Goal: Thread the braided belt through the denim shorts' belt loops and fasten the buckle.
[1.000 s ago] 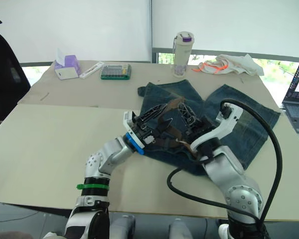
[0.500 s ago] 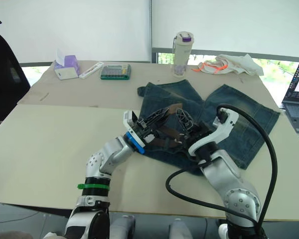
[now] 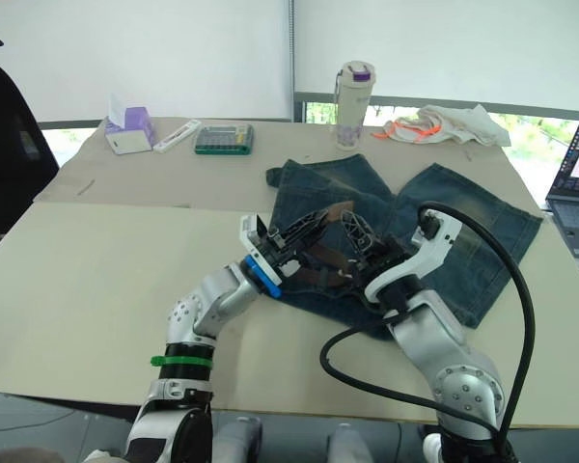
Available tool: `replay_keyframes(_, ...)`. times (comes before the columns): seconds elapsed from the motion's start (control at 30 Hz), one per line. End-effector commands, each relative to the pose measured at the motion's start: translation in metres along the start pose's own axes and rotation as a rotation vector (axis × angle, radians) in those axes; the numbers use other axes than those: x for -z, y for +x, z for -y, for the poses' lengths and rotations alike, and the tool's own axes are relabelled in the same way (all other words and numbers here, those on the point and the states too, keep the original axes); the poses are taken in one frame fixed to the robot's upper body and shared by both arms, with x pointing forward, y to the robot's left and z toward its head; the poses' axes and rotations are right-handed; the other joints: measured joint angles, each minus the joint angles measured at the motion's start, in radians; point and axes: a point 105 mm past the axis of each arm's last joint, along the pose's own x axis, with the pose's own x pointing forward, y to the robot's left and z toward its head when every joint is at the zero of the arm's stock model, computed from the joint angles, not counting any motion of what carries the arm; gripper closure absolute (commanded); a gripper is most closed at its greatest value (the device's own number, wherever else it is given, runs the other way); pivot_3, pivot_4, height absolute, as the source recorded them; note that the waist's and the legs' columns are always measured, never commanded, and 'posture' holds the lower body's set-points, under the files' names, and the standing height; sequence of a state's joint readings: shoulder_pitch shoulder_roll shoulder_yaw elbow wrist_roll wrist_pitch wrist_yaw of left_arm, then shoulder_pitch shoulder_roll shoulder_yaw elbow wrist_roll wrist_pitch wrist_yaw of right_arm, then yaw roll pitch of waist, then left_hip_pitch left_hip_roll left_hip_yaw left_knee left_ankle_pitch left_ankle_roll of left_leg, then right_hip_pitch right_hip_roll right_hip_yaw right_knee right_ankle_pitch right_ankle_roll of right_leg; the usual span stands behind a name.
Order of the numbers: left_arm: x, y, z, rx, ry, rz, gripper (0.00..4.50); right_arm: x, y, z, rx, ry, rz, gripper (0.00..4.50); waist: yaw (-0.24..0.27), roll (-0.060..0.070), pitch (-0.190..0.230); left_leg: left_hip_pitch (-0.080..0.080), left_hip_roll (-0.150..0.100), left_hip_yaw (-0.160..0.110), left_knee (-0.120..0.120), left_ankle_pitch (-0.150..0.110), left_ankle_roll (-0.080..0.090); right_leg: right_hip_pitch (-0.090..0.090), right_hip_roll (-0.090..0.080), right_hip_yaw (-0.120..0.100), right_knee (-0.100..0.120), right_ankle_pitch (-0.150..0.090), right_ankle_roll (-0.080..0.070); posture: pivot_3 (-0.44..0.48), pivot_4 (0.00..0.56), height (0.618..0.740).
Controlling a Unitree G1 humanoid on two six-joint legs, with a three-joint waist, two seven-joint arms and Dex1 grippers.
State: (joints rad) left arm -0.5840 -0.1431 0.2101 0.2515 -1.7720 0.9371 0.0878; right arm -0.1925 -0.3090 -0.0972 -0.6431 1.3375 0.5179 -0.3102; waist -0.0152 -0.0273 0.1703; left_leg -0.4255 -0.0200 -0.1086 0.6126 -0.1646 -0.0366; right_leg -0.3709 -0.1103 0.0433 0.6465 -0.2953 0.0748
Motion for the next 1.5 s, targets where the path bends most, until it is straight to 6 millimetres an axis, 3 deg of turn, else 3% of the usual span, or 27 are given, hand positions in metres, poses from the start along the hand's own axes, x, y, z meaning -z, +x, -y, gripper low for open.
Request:
replay_keyframes(0.03, 0.004, 0.008, 0.014, 0.056, 0.01, -0.022, 3.62, -0.007, 0.0, -0.012, -0.044, -0.036, 0.024, 4.5, 0.0, 0.0, 0.0, 0.0, 0.0, 0.0, 0.0, 0.0, 0.0, 0.0, 0.0, 0.0, 0.0, 0.0, 0.0, 0.0, 0.15, 0.74)
replay_keyframes(0.93, -0.001, 0.004, 0.003, 0.035, 0.006, -0.002, 3.62, -0.005, 0.001, -0.008, -0.023, -0.097, 0.004, 4.5, 0.0, 0.0, 0.0, 0.0, 0.0, 0.0, 0.0, 0.0, 0.0, 0.0, 0.0, 0.0, 0.0, 0.0, 0.0, 0.0, 0.15, 0.74)
replay_keyframes(1.3, 0.003, 0.003, 0.011, 0.078, 0.034, -0.029, 3.62, -0.004, 0.002, -0.009, -0.027, -0.096, 0.001, 4.5, 0.0, 0.0, 0.0, 0.0, 0.0, 0.0, 0.0, 0.0, 0.0, 0.0, 0.0, 0.0, 0.0, 0.0, 0.0, 0.0, 0.15, 0.74)
replay_keyframes(1.33, 0.005, 0.002, 0.014, 0.096, 0.043, -0.04, 3.09, -0.004, 0.002, -0.009, -0.027, -0.096, 0.0, 4.5, 0.0, 0.0, 0.0, 0.0, 0.0, 0.0, 0.0, 0.0, 0.0, 0.0, 0.0, 0.0, 0.0, 0.0, 0.0, 0.0, 0.15, 0.74)
replay_keyframes(1.5, 0.009, -0.002, 0.01, 0.042, 0.103, -0.084, 1.46, -0.006, 0.003, -0.009, -0.028, -0.096, 0.004, 4.5, 0.0, 0.0, 0.0, 0.0, 0.0, 0.0, 0.0, 0.0, 0.0, 0.0, 0.0, 0.0, 0.0, 0.0, 0.0, 0.0, 0.15, 0.74)
